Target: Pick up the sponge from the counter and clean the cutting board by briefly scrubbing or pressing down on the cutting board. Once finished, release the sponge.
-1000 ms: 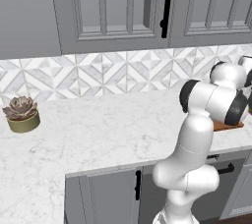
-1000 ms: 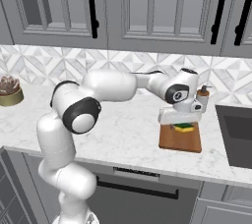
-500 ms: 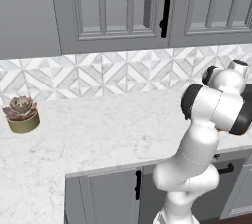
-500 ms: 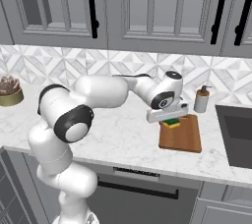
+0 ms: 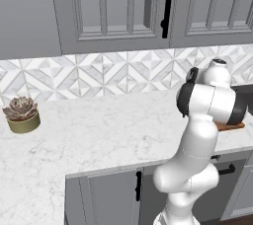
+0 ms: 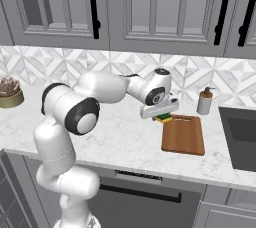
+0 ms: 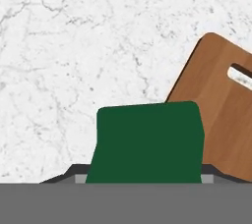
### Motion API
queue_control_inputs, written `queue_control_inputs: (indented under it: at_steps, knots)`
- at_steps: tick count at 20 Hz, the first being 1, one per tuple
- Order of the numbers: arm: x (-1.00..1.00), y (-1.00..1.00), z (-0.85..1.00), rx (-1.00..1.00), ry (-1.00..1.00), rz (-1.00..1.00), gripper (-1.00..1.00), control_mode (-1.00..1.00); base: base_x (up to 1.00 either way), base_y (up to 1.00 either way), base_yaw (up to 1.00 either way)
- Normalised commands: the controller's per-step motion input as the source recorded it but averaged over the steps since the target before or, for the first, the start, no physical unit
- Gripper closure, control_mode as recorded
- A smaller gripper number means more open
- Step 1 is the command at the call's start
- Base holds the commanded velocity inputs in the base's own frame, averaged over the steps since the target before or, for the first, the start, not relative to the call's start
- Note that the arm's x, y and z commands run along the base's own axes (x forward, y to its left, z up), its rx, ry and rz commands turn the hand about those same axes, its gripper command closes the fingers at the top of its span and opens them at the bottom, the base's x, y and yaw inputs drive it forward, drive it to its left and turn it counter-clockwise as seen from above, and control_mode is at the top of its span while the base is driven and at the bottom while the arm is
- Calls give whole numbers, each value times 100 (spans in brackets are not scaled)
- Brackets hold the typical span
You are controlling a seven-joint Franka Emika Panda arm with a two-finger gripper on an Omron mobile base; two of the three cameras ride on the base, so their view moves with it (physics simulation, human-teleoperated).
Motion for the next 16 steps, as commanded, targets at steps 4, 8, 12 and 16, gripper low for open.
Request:
queue_control_inputs:
  at_steps: [4, 8, 12, 16]
  knots:
    - [76, 0, -14, 0, 0, 7, 100, -100, 0, 0, 0]
    - [57, -5, -14, 0, 0, 7, 100, -100, 0, 0, 0]
    - [32, -29, -29, 0, 0, 7, 100, -100, 0, 0, 0]
    - [21, -39, -28, 0, 0, 6, 100, -100, 0, 0, 0]
